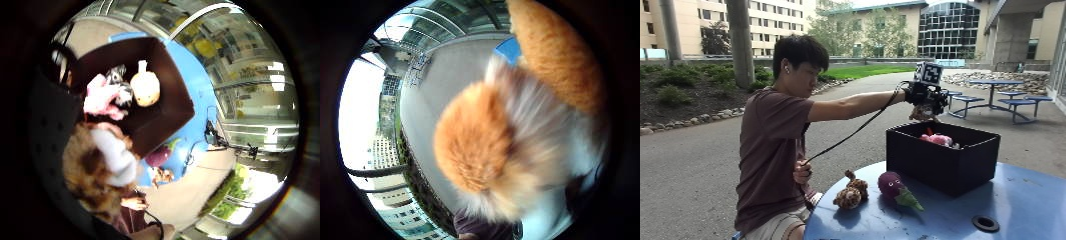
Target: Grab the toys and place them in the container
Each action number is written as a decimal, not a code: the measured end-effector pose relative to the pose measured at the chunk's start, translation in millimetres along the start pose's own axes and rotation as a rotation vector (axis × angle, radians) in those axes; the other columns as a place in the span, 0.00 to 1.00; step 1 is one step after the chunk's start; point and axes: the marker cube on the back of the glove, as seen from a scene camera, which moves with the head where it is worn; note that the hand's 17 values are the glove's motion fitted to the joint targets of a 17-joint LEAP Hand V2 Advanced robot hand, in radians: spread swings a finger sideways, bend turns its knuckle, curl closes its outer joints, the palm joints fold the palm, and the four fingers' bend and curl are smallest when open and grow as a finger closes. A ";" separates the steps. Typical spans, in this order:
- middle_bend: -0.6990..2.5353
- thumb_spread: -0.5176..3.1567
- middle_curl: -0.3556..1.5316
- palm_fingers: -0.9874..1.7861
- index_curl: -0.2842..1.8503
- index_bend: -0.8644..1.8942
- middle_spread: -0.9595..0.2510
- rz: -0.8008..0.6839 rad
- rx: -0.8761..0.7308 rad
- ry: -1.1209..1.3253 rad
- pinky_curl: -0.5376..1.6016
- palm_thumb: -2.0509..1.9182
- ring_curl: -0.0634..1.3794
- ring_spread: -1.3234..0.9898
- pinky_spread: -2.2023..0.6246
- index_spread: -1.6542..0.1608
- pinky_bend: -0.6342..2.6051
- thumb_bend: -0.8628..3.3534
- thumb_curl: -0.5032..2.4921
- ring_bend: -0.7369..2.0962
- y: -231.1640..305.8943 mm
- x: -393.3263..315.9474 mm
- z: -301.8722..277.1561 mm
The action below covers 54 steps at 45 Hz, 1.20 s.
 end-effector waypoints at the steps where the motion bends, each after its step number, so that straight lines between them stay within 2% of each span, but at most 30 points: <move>1: 0.59 0.30 0.63 0.48 0.49 0.58 0.62 -0.010 -0.038 0.011 0.53 0.65 0.51 0.43 0.65 0.75 0.61 0.23 0.58 0.83 -1.6 -8.6 2.5; 2: 0.55 0.33 0.61 0.36 0.47 0.50 0.63 -0.024 -0.064 0.015 0.54 0.62 0.51 0.43 0.65 0.77 0.63 0.21 0.57 0.84 -3.0 -16.8 4.0; 3: 0.49 0.35 0.59 0.21 0.48 0.46 0.66 -0.038 -0.078 0.012 0.56 0.59 0.52 0.44 0.66 0.79 0.66 0.20 0.56 0.83 -3.8 -22.7 4.7; 4: 0.49 0.36 0.58 0.27 0.47 0.43 0.66 -0.050 -0.079 0.002 0.55 0.59 0.52 0.44 0.66 0.80 0.66 0.20 0.55 0.83 -3.9 -25.6 4.6; 5: 0.42 0.38 0.54 0.11 0.44 0.39 0.72 -0.058 -0.072 -0.010 0.55 0.56 0.47 0.47 0.69 0.81 0.68 0.19 0.53 0.76 -3.6 -25.8 3.9; 9: 0.34 0.42 0.48 0.15 0.36 0.33 0.78 -0.055 -0.026 -0.038 0.52 0.54 0.41 0.51 0.72 0.83 0.67 0.19 0.49 0.67 -2.9 -17.2 -3.1; 16: 0.28 0.46 0.44 0.19 0.30 0.33 0.83 0.020 -0.019 0.016 0.49 0.51 0.32 0.55 0.76 0.84 0.62 0.20 0.44 0.56 2.5 29.1 -12.0; 18: 0.27 0.47 0.43 0.20 0.29 0.32 0.84 0.086 -0.019 0.016 0.48 0.51 0.31 0.55 0.77 0.84 0.61 0.20 0.42 0.54 3.2 43.1 -12.3; 22: 0.27 0.48 0.42 0.21 0.27 0.33 0.85 0.360 -0.020 -0.048 0.46 0.51 0.28 0.56 0.78 0.84 0.58 0.20 0.40 0.51 6.6 76.4 -16.0; 23: 0.27 0.48 0.42 0.21 0.27 0.33 0.85 0.380 -0.021 -0.048 0.46 0.51 0.28 0.57 0.78 0.84 0.57 0.20 0.39 0.50 10.4 86.0 -16.4; 28: 0.26 0.49 0.40 0.23 0.25 0.33 0.85 0.153 -0.027 0.096 0.44 0.51 0.26 0.57 0.79 0.84 0.54 0.20 0.37 0.47 48.6 138.1 -15.3; 38: 0.26 0.50 0.39 0.26 0.23 0.34 0.83 0.201 -0.008 0.121 0.42 0.51 0.24 0.57 0.79 0.83 0.50 0.20 0.34 0.44 130.9 217.3 -21.4; 42: 0.26 0.51 0.38 0.26 0.22 0.33 0.82 0.247 -0.026 0.121 0.41 0.51 0.23 0.57 0.79 0.83 0.49 0.20 0.33 0.43 177.7 251.5 -9.9; 44: 0.26 0.51 0.38 0.27 0.22 0.33 0.82 0.221 -0.039 0.099 0.41 0.51 0.23 0.57 0.79 0.83 0.49 0.20 0.32 0.43 199.3 264.9 -0.9; 46: 0.26 0.51 0.38 0.27 0.22 0.34 0.82 0.179 -0.052 0.046 0.41 0.51 0.23 0.57 0.79 0.83 0.48 0.20 0.32 0.43 218.5 272.9 10.5; 51: 0.26 0.51 0.37 0.27 0.21 0.34 0.82 0.268 -0.142 0.046 0.41 0.51 0.23 0.57 0.79 0.83 0.48 0.20 0.31 0.42 260.9 306.1 65.5; 54: 0.26 0.51 0.37 0.27 0.21 0.33 0.82 0.253 -0.192 0.095 0.41 0.51 0.23 0.57 0.79 0.83 0.47 0.20 0.30 0.42 283.7 323.6 114.7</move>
